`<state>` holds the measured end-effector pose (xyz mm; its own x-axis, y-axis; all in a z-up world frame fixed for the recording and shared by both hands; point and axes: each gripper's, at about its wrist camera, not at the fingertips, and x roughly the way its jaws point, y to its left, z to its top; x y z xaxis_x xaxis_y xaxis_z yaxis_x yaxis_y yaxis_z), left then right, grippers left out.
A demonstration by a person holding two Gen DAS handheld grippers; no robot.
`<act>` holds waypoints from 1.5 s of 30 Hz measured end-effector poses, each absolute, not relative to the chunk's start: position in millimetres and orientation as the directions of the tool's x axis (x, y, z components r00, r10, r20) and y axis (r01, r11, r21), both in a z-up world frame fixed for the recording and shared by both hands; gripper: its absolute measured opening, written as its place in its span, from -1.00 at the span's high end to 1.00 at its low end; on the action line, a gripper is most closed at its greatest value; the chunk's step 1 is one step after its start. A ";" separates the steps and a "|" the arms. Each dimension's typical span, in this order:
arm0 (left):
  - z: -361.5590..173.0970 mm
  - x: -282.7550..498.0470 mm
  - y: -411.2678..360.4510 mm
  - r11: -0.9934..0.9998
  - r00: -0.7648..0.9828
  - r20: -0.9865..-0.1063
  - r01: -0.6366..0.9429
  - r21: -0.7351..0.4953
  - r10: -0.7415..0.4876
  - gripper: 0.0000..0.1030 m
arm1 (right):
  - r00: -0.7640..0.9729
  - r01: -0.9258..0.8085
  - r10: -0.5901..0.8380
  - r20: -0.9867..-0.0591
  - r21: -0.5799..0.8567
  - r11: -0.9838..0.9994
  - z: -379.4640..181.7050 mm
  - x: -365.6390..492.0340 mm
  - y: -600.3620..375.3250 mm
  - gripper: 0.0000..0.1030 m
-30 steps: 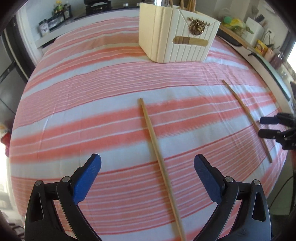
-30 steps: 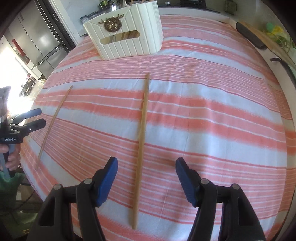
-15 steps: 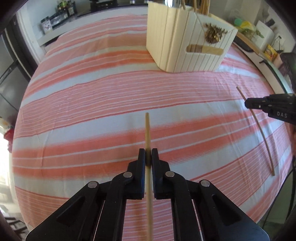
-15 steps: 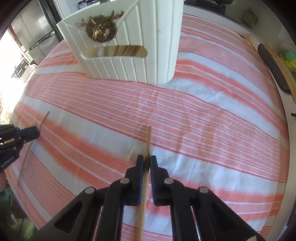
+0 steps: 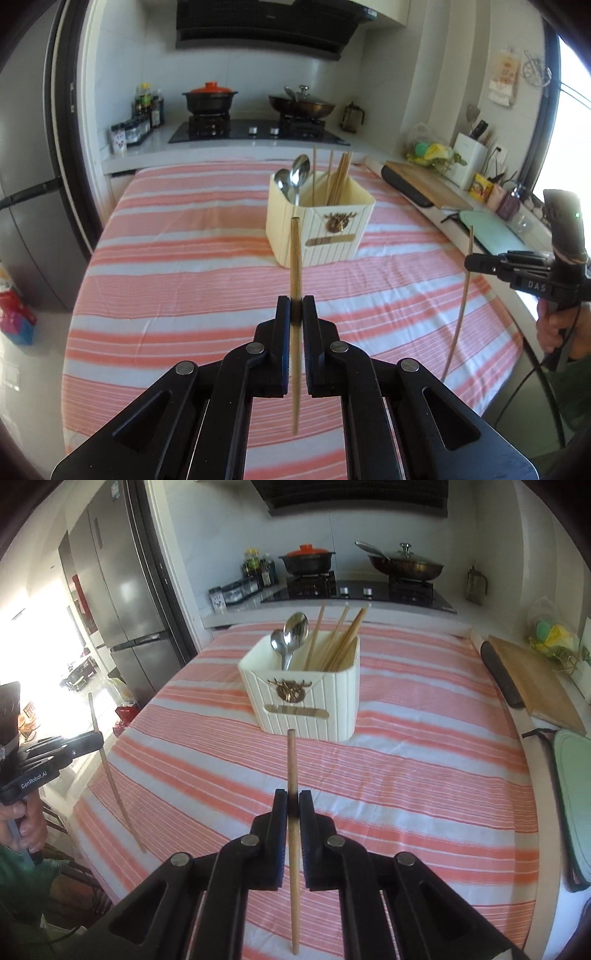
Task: Organize utensils
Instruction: 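Lower both chopsticks into the cream box and open both tools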
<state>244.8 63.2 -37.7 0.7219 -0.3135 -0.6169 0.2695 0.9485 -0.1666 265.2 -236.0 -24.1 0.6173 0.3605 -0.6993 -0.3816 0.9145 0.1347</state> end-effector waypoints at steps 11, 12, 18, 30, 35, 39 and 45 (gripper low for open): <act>-30.6 241.7 71.5 0.942 0.750 -0.571 0.267 -0.202 -0.335 0.91 | 0.729 -0.404 0.416 -0.544 0.149 0.903 0.4 245.2 -236.9 0.87; -34.0 244.0 71.6 0.943 0.749 -0.573 0.264 -0.203 -0.333 0.91 | 0.737 -0.400 0.413 -0.535 0.148 0.905 2.5 245.6 -236.4 0.87; -43.5 258.3 75.7 0.940 0.728 -0.595 0.250 -0.232 -0.341 0.91 | 0.751 -0.375 0.399 -0.527 0.157 0.914 5.3 267.1 -237.3 0.87; 87.1 346.8 68.4 0.937 0.853 -0.393 0.284 -0.202 -0.343 0.91 | 0.838 -0.355 0.380 -0.391 0.137 0.925 102.3 356.4 -244.5 0.87; 102.4 406.4 41.7 0.946 0.878 -0.357 0.275 -0.174 -0.320 0.91 | 0.867 -0.356 0.388 -0.314 0.156 0.921 126.4 398.1 -238.7 0.87; 79.7 449.1 19.3 0.947 0.861 -0.396 0.270 -0.173 -0.318 0.91 | 0.864 -0.355 0.384 -0.326 0.146 0.923 108.7 435.4 -227.4 0.87; 9.7 503.0 -4.4 0.942 0.760 -0.557 0.262 -0.212 -0.336 0.91 | 0.730 -0.351 0.416 -0.543 0.224 0.909 31.8 500.1 -205.3 0.87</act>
